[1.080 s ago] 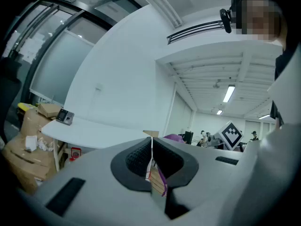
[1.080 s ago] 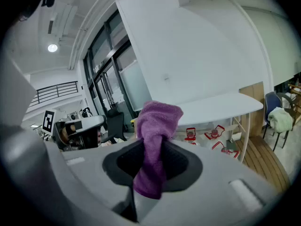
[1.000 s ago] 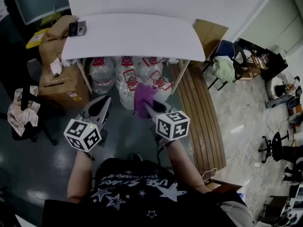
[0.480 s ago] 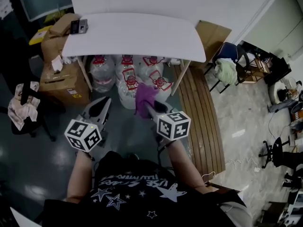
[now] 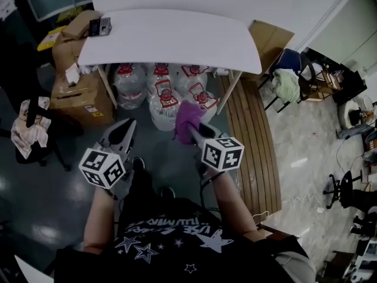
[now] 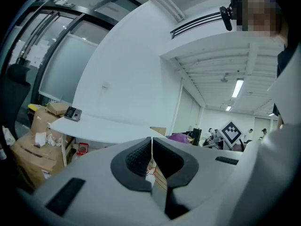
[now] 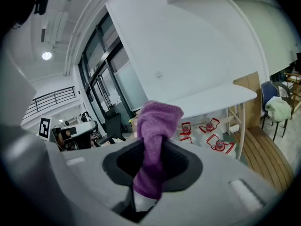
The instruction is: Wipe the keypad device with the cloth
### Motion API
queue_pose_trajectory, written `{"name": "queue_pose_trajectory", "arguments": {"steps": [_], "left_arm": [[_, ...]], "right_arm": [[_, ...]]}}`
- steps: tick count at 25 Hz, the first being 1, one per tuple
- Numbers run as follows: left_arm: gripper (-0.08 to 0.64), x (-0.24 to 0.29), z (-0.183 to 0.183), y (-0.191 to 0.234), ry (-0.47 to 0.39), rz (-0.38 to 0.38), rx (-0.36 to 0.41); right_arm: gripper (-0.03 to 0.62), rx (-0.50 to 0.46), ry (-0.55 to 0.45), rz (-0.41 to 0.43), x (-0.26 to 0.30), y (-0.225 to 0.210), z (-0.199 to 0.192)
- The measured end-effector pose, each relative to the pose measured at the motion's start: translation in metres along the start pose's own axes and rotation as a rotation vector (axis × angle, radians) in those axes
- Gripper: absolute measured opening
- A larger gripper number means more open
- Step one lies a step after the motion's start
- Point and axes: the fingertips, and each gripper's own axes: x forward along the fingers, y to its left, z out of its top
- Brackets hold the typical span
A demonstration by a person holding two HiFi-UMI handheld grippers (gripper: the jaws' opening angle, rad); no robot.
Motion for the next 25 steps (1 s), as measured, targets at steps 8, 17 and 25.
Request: {"name": "queue_pose_trajectory", "arguments": {"steps": [8,17,25], "left_arm": [[0.017,0.023,0.004,0.041,-0.011,-0.041,-0.029],[0.017,0.067,0.017,0.130,0.022,-0.067,-0.069],[0.017,0.104,0.042,0.227,0.048,-0.065,-0.099]], "right_arm": [[0.097,-0.019,0.010,-0.045,0.035,-0.002,0.015],[0.097,0.004,0.032,-0.094,0.123,-0.007,0.040],[0.097,0.010,0.037,-0.116,0.215,0.001,0.084]]}}
